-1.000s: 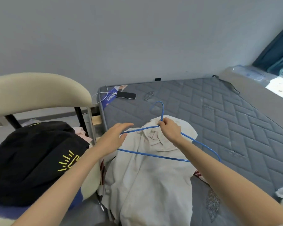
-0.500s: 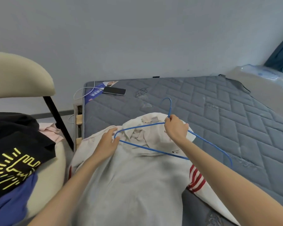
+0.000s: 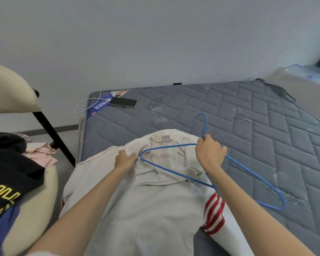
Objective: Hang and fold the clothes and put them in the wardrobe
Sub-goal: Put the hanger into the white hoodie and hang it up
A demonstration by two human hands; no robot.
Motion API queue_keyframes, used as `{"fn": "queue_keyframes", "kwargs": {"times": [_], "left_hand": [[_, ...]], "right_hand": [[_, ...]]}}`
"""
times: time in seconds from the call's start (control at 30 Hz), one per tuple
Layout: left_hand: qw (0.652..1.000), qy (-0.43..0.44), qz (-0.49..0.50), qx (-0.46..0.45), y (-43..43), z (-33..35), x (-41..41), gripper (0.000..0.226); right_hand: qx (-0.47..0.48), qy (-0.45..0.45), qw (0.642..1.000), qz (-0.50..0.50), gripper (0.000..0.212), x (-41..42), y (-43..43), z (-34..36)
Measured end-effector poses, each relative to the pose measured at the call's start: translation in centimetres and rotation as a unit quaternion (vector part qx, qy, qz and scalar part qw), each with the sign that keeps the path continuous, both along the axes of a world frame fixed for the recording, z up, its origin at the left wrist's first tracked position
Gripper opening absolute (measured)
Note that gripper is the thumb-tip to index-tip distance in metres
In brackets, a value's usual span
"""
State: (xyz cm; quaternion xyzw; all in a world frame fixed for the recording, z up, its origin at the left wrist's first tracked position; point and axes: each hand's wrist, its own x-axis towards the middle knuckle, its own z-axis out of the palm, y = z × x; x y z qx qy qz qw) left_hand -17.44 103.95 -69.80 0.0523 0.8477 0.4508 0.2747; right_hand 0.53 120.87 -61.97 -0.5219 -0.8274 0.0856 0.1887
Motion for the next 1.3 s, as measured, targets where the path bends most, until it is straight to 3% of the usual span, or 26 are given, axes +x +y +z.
{"fn": "queue_keyframes", "kwargs": {"times": [0.13, 0.27, 0.6, 0.77, 0.93, 1.0, 1.13, 1.3], "left_hand": [[0.999, 0.032, 0.024, 0.008, 1.1, -0.4, 0.5, 0.028], [0.994, 0.077, 0.003, 0.078, 1.0, 0.1, 1.0, 0.006], [0.976, 0.073, -0.091, 0.186, -1.6, 2.8, 0.4, 0.008], [0.973, 0.053, -0.089, 0.207, -2.8, 1.7, 0.0, 0.006], [0.984, 0.044, -0.082, 0.154, -3.8, -0.2, -0.1, 0.015], [0.983, 0.048, -0.128, 0.124, -4.0, -0.8, -0.1, 0.022], [0.969, 0.058, -0.234, 0.056, -4.2, -2.1, 1.0, 0.047], [0.962, 0.192, -0.194, 0.006, -3.9, -2.1, 2.8, 0.025]], "right_hand": [[-0.019, -0.010, 1.000, 0.004, 0.021, 0.0, 0.4, -0.9], [-0.086, 0.013, 0.995, 0.053, 0.026, -1.3, -0.3, -1.3], [-0.293, 0.025, 0.949, 0.118, 0.022, -10.6, -3.1, -3.7], [-0.406, 0.131, 0.895, 0.133, 0.033, -14.3, -5.0, -5.8], [-0.375, 0.173, 0.901, 0.133, 0.028, -15.6, -5.9, -6.2], [-0.365, 0.168, 0.902, 0.157, 0.017, -15.7, -5.6, -5.8], [-0.342, 0.131, 0.911, 0.190, 0.031, -13.8, -4.1, -5.6], [-0.299, 0.121, 0.926, 0.197, 0.023, -8.9, -2.7, -5.6]]}}
